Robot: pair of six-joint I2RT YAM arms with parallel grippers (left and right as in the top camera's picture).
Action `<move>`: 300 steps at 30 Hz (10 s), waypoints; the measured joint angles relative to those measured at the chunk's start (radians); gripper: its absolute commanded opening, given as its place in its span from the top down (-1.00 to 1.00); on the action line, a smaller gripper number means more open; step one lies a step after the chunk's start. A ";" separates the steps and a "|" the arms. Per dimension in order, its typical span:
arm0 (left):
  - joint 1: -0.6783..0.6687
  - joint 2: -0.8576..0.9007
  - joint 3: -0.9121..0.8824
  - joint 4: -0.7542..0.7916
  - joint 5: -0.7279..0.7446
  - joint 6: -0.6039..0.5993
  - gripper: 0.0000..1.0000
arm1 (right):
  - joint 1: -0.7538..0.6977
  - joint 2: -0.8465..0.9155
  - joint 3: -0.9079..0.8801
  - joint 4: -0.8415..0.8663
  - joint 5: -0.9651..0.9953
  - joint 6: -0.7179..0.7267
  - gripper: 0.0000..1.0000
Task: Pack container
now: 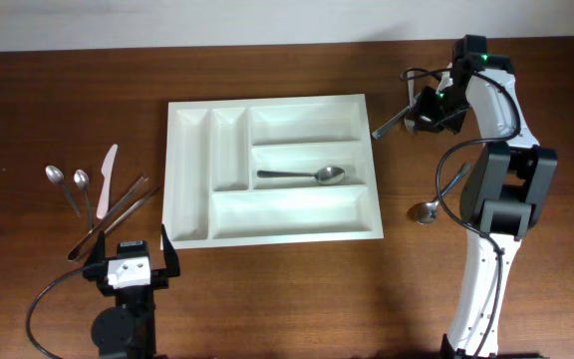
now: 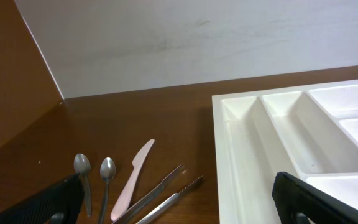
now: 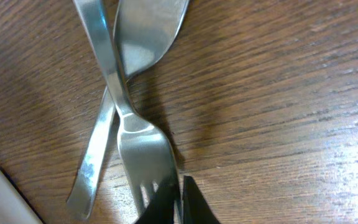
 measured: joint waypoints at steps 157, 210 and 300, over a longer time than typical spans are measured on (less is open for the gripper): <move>0.000 0.000 0.000 0.000 0.000 0.000 -0.99 | 0.150 0.062 0.056 0.254 0.200 -0.113 0.10; 0.000 0.000 0.000 0.000 0.000 0.000 -0.98 | 0.100 0.068 0.109 -0.016 0.230 -0.112 0.92; 0.000 0.000 0.000 0.000 0.000 0.000 -0.99 | 0.496 0.124 0.592 -0.143 -0.014 -0.733 -0.98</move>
